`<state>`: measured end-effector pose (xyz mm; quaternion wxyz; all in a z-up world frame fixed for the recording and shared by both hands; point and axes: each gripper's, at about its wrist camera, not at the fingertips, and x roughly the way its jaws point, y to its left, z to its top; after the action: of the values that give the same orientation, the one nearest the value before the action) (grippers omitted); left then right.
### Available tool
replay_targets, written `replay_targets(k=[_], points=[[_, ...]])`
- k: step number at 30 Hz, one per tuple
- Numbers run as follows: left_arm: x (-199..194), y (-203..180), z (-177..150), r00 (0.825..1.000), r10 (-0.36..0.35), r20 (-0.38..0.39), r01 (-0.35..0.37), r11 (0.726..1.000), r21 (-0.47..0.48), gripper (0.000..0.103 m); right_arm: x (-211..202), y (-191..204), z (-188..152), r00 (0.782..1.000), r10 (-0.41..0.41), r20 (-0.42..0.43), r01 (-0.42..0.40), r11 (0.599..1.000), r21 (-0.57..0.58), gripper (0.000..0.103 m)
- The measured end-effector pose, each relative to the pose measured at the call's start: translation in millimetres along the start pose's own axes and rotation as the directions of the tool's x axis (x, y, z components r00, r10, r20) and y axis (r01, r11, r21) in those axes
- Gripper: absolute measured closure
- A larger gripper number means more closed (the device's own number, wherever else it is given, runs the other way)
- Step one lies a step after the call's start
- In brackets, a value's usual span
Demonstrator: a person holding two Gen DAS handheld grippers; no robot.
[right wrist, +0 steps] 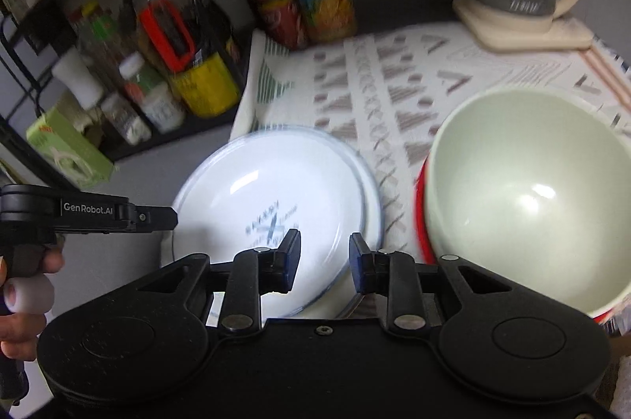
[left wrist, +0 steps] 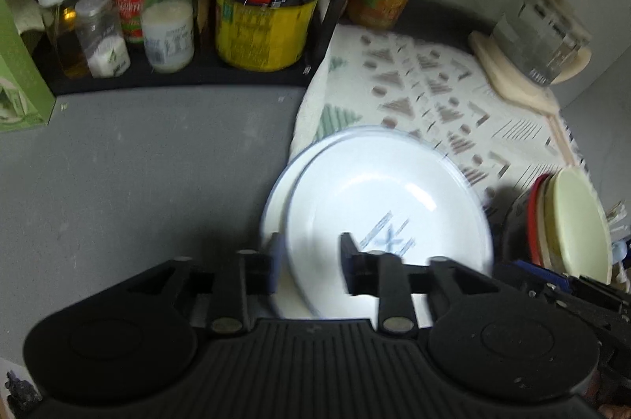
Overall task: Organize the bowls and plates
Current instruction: 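Open both grippers and move to the rim of the red bowl stack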
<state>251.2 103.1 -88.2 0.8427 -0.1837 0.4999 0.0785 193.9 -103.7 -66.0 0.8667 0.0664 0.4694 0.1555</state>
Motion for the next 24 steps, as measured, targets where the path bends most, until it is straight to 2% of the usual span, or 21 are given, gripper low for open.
replay_targets(k=[2,4,7,9,13,17,24], points=[[-6.9,-7.9,6.8,0.999,-0.017,0.036,0.017,1.0,0.008,0.05,-13.9,-6.4,5.9,0.999,-0.003,0.052,0.003,1.0,0.013,0.061],[-12.1,-17.6,14.3,0.997,-0.032,0.064,0.03,0.999,0.024,0.043,-27.8,-16.4,11.5,0.995,-0.008,0.101,0.004,0.999,0.038,0.054],[-14.9,-34.4,21.8,0.995,-0.055,0.082,0.052,0.998,0.047,0.039,-45.9,-33.6,17.5,0.986,-0.042,0.162,0.029,0.996,0.081,0.04],[-14.6,-45.0,25.9,0.993,-0.079,0.089,0.073,0.995,0.066,0.037,-56.8,-45.9,18.4,0.977,-0.079,0.199,0.057,0.992,0.11,0.027],[-11.2,-70.2,27.0,0.986,-0.136,0.101,0.124,0.986,0.113,0.035,-70.2,-68.8,15.3,0.963,-0.151,0.224,0.113,0.978,0.176,0.024],[-6.3,-96.1,28.9,0.981,-0.175,0.083,0.161,0.974,0.159,0.034,-76.2,-83.0,6.1,0.953,-0.202,0.224,0.151,0.963,0.225,0.019],[6.0,-132.8,28.1,0.968,-0.248,0.029,0.236,0.947,0.22,0.034,-81.0,-102.2,-10.6,0.943,-0.266,0.198,0.198,0.931,0.305,0.019]])
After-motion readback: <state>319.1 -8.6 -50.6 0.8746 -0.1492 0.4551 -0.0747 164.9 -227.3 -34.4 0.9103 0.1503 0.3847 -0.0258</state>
